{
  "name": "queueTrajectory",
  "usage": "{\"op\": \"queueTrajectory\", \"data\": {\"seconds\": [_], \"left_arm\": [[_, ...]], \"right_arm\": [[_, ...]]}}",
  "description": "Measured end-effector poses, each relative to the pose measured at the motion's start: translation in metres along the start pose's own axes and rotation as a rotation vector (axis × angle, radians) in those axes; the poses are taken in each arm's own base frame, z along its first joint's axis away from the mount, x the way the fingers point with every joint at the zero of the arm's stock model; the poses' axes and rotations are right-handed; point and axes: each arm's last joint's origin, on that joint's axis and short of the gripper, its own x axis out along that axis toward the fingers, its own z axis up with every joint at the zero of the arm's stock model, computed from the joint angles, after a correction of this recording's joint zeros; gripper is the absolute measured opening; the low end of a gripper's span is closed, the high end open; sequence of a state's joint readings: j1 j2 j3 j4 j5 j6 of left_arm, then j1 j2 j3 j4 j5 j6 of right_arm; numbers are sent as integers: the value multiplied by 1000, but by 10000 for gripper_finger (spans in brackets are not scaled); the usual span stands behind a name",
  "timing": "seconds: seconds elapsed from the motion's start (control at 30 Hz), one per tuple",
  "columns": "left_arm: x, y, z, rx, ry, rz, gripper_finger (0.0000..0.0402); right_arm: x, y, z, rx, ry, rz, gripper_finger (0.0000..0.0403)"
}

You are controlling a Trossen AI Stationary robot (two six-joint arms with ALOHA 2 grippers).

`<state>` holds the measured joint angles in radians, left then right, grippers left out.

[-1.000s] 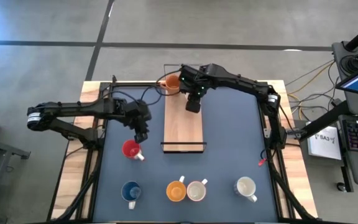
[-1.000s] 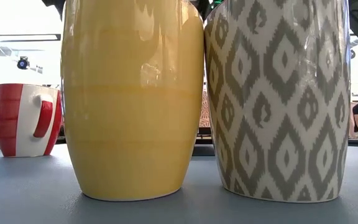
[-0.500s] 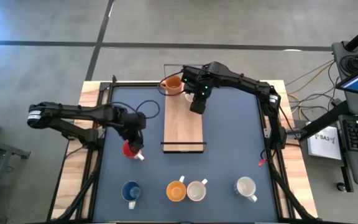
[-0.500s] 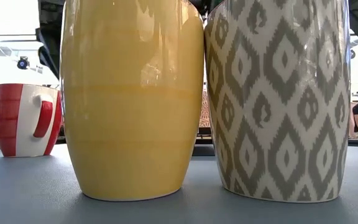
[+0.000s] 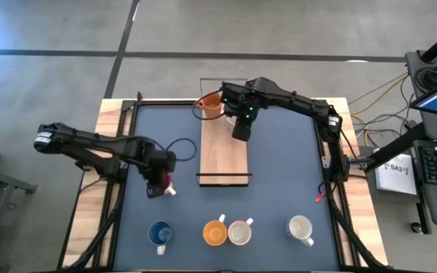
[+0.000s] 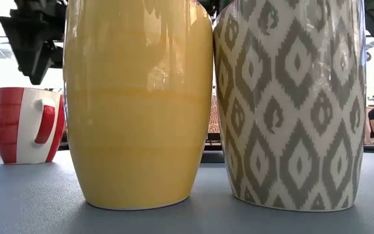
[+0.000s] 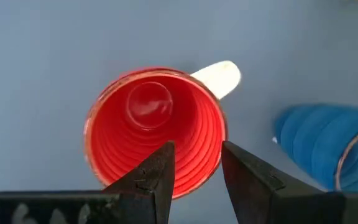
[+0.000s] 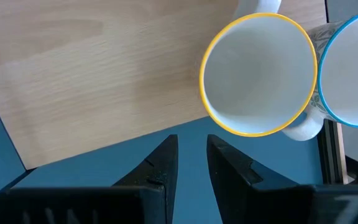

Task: Place coffee mugs
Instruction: Put the red mug on the shelf

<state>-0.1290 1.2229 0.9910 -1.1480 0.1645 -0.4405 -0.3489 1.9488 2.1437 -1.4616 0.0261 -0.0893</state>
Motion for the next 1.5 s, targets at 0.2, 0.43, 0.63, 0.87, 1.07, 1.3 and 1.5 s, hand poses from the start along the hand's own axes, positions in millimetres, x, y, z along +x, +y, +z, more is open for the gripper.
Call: {"op": "queueTrajectory", "data": {"seconds": [0.2, 0.43, 0.63, 0.87, 1.07, 1.3, 1.5], "left_arm": [[4, -11, -4, 85, 4, 36, 113], [18, -22, -3, 118, 81, 42, 113], [33, -26, 1, 124, 135, 73, 113], [47, -26, 7, 128, 168, 137, 96], [45, -26, 7, 93, 152, 133, 16], [36, -26, 3, 136, 136, 97, 7], [29, -17, 4, 73, 76, 156, 7]], "right_arm": [[-2, 0, -1, 1, -4, 0, 75], [-4, 2, -1, -2, -8, 0, 75], [-6, 2, -2, -4, -11, 0, 75], [-6, 2, -3, 6, 2, 1, 75], [-6, 2, -6, 14, 24, 3, 75], [-6, 3, -7, 17, 35, 4, 75], [-6, 3, -7, 18, 41, 4, 75]]}}
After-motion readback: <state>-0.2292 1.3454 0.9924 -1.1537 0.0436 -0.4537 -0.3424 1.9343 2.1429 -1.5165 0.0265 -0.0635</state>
